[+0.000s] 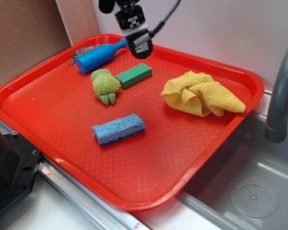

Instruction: Grab the yellow cloth.

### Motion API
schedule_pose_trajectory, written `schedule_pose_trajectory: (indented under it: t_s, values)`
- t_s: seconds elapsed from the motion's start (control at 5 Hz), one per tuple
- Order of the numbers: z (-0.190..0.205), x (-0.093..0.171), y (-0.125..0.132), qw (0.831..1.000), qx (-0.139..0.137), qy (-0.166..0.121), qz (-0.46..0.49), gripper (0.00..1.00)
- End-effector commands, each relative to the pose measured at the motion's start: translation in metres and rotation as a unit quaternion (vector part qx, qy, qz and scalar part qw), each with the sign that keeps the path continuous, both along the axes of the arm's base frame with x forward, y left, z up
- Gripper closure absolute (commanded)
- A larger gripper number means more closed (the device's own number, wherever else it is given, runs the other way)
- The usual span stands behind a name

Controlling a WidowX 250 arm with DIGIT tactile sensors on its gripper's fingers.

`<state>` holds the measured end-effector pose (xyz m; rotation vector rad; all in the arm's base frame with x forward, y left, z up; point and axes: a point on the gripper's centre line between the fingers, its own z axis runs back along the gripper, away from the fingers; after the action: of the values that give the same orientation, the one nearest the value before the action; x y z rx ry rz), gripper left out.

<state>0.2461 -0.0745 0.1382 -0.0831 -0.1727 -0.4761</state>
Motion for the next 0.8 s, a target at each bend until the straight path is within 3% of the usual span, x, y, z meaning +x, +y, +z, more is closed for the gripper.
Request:
schedule_pose_trajectory:
  t_s: [0.0, 0.2, 0.6]
  values:
    - [-0.016, 0.016, -0.023, 0.997, 0.01, -0.041, -0.059, 0.0]
    - [-0.032, 0.026, -0.044, 0.99, 0.016, -0.087, -0.105, 0.0]
    - [-0.068, 0.055, -0.071, 0.981, 0.003, -0.068, -0.18, 0.0]
